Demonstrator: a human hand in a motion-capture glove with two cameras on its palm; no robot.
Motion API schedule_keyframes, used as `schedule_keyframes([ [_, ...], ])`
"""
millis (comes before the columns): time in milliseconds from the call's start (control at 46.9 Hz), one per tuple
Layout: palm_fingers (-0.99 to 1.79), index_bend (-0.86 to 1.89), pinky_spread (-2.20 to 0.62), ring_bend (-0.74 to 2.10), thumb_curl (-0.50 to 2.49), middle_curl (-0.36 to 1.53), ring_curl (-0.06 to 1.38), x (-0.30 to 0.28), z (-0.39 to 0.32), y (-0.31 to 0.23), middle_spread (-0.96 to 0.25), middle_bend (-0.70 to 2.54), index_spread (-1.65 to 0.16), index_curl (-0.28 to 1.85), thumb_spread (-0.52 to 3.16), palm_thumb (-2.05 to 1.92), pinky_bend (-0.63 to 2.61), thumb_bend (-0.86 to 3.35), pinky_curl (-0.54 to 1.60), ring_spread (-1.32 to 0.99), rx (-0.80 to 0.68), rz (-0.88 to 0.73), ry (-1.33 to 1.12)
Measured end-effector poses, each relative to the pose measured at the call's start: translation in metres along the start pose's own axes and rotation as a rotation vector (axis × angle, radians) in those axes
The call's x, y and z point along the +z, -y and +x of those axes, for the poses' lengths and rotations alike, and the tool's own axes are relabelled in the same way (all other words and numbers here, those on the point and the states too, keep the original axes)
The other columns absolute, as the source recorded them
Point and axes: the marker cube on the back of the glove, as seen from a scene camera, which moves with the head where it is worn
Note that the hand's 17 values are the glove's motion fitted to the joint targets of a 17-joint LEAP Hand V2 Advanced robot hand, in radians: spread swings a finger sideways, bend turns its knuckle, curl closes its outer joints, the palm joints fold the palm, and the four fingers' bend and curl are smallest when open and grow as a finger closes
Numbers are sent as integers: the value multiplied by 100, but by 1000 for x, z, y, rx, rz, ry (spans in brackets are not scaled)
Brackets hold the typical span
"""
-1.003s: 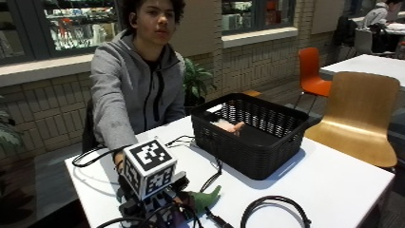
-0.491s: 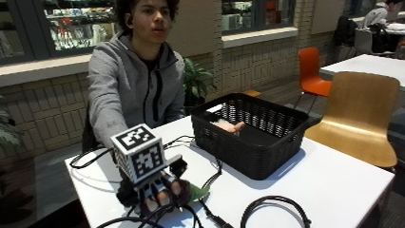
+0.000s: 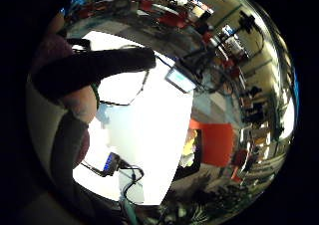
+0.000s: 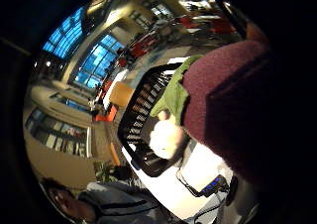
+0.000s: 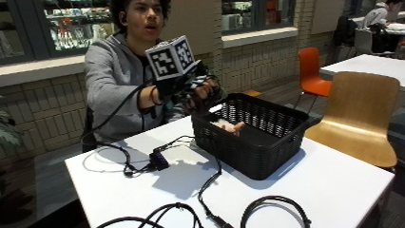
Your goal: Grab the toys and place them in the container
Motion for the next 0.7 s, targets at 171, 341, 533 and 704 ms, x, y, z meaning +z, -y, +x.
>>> schedule_keyframes([
  [171, 49, 34, -31, 106, 65, 80, 67, 16, -80, 17, -32, 72, -30, 59, 133, 75, 124, 26, 49, -42, -125, -58, 32],
  [341, 43, 37, -31, 112, 68, 88, 72, 43, -128, 27, -35, 77, -30, 68, 130, 75, 128, 24, 51, -44, -187, -133, 6],
  [533, -40, 33, -15, 69, 55, 82, 67, 56, -138, 26, -24, 54, -29, 71, 134, 42, 129, 5, 54, -30, -199, -364, -181],
  [704, -48, 6, -1, 22, 45, 65, 47, 40, -120, 10, -5, 19, -27, 51, 124, 16, 111, -5, 44, -16, -226, -350, -90],
])
